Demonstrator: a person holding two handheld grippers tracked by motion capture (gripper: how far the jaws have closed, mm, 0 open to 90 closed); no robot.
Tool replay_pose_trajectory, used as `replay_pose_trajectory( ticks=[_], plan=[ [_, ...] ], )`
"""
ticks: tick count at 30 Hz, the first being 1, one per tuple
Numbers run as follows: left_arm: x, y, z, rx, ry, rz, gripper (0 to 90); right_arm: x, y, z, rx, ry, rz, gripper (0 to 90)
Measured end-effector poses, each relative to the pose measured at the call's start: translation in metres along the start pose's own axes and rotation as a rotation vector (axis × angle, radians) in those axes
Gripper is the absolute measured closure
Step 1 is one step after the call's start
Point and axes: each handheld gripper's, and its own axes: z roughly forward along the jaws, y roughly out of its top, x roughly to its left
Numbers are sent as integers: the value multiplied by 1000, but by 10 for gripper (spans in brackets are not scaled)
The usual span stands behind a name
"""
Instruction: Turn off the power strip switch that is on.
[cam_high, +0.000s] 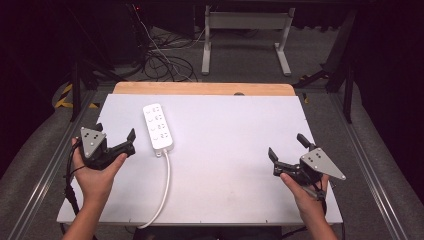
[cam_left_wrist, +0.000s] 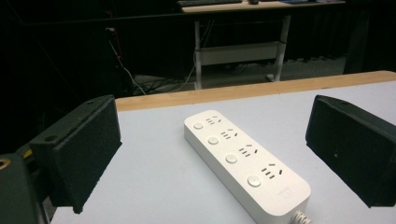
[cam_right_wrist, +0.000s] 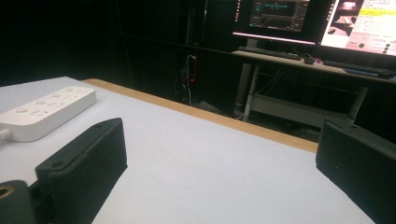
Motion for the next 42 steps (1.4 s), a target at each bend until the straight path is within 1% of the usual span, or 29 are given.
replay_pose_trajectory(
  ticks=[2,5,9,15,22,29,32,35,39,42],
  plan=[
    [-1,0,0,6,-6,5,39,-2,0,-1,-1,-10,8,19],
    [0,0,0,2,-4,5,39,-2,0,-1,0,-10,5,19],
    [1,0,0,1,-6,2,40,0,0,-1,1,-4,0,19],
    [2,-1,0,5,-8,3,41,0,0,0,3,-7,5,19],
    [2,-1,0,11,-10,3,42,0,-1,2,5,2,4,20],
    [3,-2,0,7,-7,-1,43,1,-1,3,7,5,0,21],
    [4,-2,-2,14,-7,3,45,1,-1,4,8,10,3,22],
    [6,-3,-4,17,-4,3,46,2,-1,7,9,13,1,22],
    [9,-4,-6,10,12,-10,48,5,-1,11,11,24,-5,22],
    [11,-4,-6,16,14,-17,49,5,-1,13,9,30,-4,22]
  ],
)
